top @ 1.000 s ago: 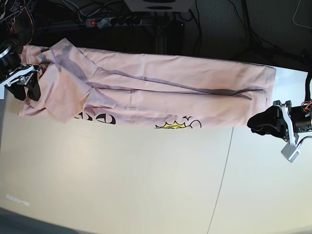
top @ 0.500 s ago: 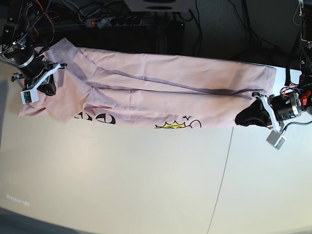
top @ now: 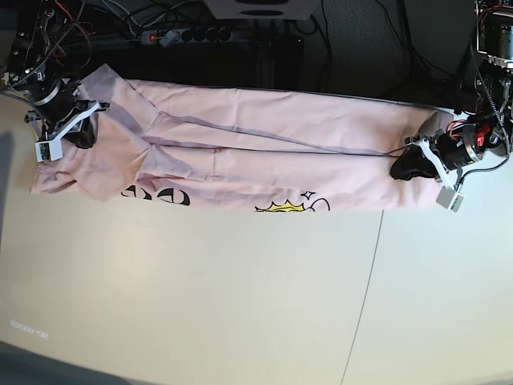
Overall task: Fold the T-shirt properly
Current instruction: 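Move the left gripper to the strip's other end and grasp it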
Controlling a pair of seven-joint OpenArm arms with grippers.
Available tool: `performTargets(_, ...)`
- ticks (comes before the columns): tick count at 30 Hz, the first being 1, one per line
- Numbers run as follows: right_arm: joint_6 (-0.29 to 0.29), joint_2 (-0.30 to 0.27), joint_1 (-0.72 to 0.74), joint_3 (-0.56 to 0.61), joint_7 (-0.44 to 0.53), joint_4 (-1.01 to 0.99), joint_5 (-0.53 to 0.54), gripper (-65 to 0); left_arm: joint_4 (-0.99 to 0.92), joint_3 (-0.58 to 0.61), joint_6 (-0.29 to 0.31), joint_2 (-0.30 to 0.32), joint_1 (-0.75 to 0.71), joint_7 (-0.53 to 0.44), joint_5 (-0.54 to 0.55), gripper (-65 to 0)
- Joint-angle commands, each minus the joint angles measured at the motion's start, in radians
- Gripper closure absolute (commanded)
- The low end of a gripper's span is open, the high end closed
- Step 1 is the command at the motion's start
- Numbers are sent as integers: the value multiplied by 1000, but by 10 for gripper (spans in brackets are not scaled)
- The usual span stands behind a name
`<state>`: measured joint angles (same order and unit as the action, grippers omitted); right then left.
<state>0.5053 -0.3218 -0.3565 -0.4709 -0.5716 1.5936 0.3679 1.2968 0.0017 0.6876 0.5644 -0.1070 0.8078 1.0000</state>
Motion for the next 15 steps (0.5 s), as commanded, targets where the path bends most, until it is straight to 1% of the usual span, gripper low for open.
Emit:
performTargets(1, 74, -16, 4, -7, -10, -7, -13, 0, -17, -4, 11, 8, 7, -1, -50, 0)
performTargets(5, 74, -16, 47, -7, -10, -63, -13, 0, -64, -4, 11, -5, 8, -52, -103, 0)
performTargets(11, 74, -19, 142, -6, -10, -166, -12, 0, -66, -3, 11, -5, 40, -52, -151, 0)
performTargets(15, 74, -27, 189, -3, -10, -217, -9, 0, -90, 0, 11, -5, 87, -53, -152, 0)
